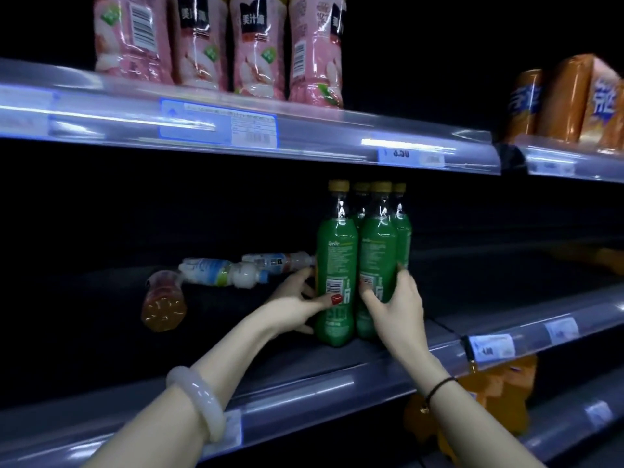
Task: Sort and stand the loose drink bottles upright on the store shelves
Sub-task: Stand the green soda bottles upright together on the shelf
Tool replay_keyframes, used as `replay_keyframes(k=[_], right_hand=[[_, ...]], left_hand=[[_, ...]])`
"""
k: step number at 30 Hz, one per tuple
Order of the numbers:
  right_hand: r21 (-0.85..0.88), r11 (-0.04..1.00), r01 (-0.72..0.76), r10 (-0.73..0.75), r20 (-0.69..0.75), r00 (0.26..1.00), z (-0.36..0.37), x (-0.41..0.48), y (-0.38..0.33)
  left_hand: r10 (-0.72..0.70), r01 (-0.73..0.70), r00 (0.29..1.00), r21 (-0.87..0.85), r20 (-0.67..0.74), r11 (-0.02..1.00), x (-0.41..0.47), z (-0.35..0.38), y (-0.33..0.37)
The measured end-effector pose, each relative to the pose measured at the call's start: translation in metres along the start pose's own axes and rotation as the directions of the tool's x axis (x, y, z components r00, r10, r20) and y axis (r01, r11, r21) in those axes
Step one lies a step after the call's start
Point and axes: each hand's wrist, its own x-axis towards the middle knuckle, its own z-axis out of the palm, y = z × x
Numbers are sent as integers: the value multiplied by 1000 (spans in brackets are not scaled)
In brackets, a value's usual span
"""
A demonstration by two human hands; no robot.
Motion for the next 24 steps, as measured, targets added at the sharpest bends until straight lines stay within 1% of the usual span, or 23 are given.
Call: replay_keyframes(k=[2, 6, 10, 15, 18, 20, 21, 22, 23, 24], right_hand=[[121, 992, 23, -23, -5, 1000, -11, 4, 9], [229, 973, 16, -26, 40, 999, -31, 14, 23], [286, 958, -4, -25, 96, 995, -43, 24, 40], [292, 956, 24, -63, 122, 991, -50, 31, 48], [308, 951, 26, -66, 120, 991, -50, 31, 53], [302, 953, 24, -59, 108, 992, -50, 29, 54], [272, 961, 38, -63, 84, 994, -49, 27, 54], [197, 977, 79, -85, 23, 996, -48, 24, 53], [81, 987, 141, -135, -69, 988, -47, 21, 51], [-27, 978, 208, -210, -173, 962, -45, 17, 46]], left_hand=[[3, -3, 1000, -2, -8, 1000, 2, 12, 4], [29, -29, 999, 15, -14, 999, 8, 36, 13], [40, -39, 998, 28, -42, 999, 15, 55, 19], [62, -57, 994, 56, -94, 997, 19, 68, 24], [44, -36, 994, 88, -98, 996, 20, 69, 23], [30, -22, 995, 89, -99, 996, 20, 69, 22], [29, -21, 995, 82, -99, 996, 20, 69, 21], [27, -19, 994, 83, -102, 996, 20, 70, 20], [31, -21, 993, 95, -110, 995, 20, 70, 19], [33, -19, 993, 119, -114, 993, 21, 68, 18]])
